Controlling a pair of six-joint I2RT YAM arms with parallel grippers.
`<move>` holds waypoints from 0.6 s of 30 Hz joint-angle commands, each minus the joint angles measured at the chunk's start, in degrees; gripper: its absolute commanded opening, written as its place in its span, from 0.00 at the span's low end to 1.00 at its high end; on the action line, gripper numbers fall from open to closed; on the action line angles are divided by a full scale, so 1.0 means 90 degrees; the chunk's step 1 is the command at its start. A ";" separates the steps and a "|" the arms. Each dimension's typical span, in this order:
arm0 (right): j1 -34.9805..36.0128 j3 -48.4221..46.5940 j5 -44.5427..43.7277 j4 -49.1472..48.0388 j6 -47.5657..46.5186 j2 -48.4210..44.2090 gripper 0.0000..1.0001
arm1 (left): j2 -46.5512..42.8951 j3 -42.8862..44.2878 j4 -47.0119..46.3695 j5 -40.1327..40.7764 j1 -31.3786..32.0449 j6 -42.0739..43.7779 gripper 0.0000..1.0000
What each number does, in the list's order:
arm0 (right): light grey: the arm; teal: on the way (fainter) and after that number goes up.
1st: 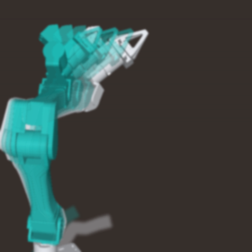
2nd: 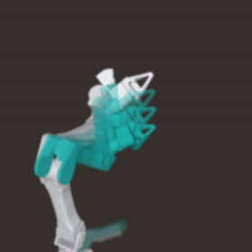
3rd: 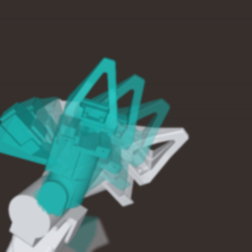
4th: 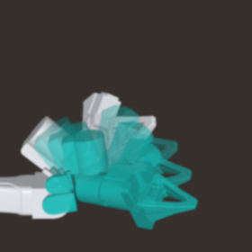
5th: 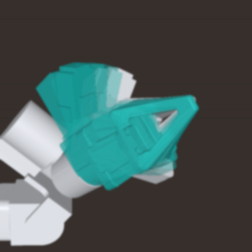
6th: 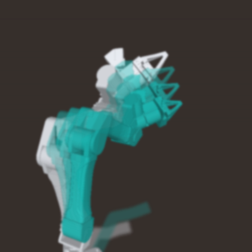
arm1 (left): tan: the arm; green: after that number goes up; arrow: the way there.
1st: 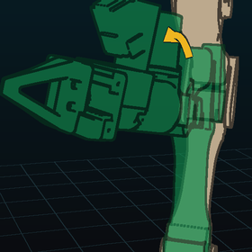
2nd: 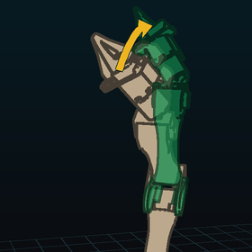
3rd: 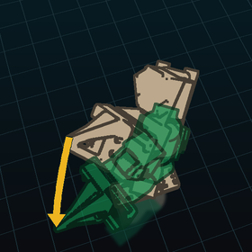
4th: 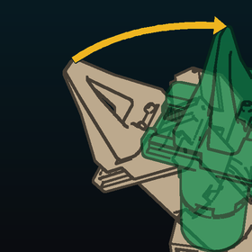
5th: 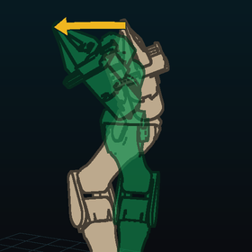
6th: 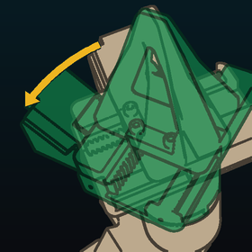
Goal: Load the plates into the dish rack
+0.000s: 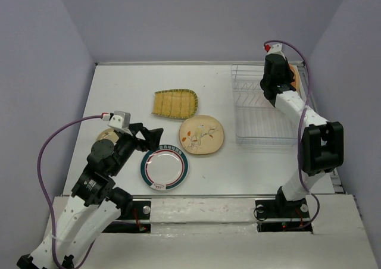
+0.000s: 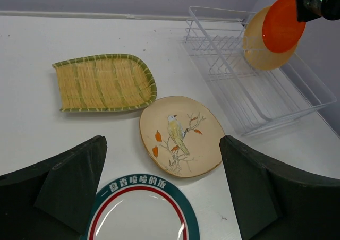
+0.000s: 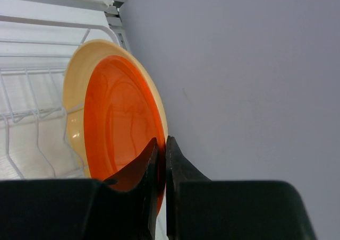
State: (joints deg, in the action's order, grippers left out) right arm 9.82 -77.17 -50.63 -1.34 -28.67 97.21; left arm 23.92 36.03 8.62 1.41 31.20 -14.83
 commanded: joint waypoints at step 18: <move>-0.0096 0.0400 0.0645 -0.1042 0.0118 0.0547 0.07 | 0.0271 -0.0048 -0.0157 0.0107 0.0098 0.0134 0.99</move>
State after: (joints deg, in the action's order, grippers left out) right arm 9.39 -74.76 -47.40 -7.97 -32.36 101.08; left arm 24.97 36.01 8.91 1.83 31.81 -14.79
